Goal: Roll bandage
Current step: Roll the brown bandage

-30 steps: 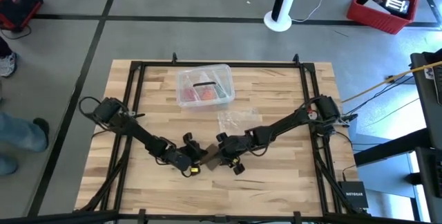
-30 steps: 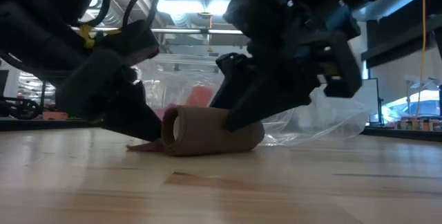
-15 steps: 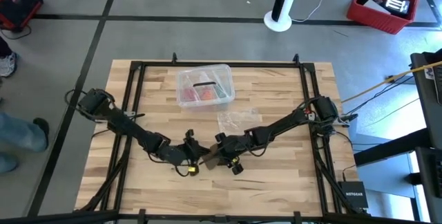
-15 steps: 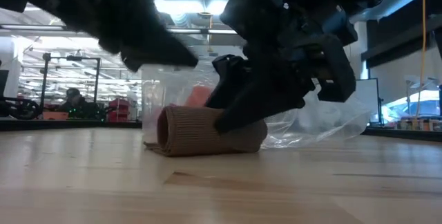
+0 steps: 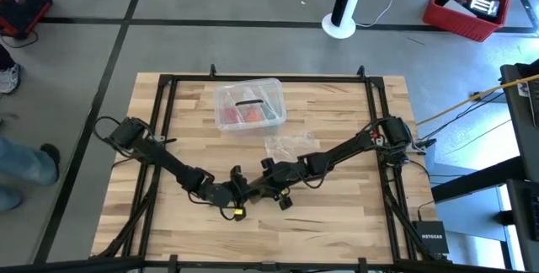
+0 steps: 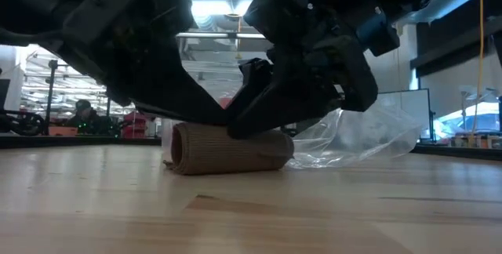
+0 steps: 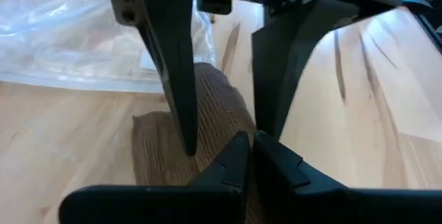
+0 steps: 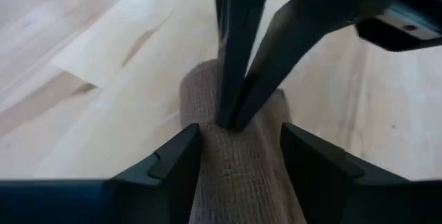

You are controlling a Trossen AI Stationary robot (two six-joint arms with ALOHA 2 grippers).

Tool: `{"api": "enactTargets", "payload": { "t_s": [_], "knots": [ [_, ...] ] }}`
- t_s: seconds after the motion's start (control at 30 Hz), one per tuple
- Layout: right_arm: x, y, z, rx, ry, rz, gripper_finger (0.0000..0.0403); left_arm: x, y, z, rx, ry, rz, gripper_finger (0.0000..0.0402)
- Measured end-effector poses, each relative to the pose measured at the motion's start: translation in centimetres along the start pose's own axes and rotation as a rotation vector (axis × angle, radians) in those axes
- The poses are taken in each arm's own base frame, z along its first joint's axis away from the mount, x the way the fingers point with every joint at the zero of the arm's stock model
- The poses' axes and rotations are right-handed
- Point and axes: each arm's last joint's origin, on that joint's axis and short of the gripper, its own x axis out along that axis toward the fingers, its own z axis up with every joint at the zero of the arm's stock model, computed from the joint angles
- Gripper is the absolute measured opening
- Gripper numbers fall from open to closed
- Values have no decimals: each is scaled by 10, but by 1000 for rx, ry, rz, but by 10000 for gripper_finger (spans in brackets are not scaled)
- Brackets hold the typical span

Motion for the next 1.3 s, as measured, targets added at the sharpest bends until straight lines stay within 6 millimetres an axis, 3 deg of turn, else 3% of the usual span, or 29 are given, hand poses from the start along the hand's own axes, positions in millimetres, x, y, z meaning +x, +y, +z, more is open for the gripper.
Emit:
{"api": "enactTargets", "payload": {
  "t_s": [0.27,0.47,0.63,0.77,0.97,1.17,1.3],
  "knots": [
    [-3,-3,4,-14,-2,-65,202,1,4,-4,6,33,41,15],
    [-29,-2,27,-11,-41,-66,202,2,7,-7,-14,62,73,15],
    [-35,3,24,-3,19,10,202,1,8,-7,-6,57,93,15],
    [-22,5,12,-21,47,45,202,1,9,-8,-11,47,119,15],
    [-1,2,3,-29,13,-70,202,0,11,-11,-52,69,150,15],
    [10,-1,-9,-20,37,-113,202,-8,-2,-1,18,14,64,15],
    [10,-6,-7,34,4,-133,202,-12,-12,7,31,-13,24,15]
  ]
}}
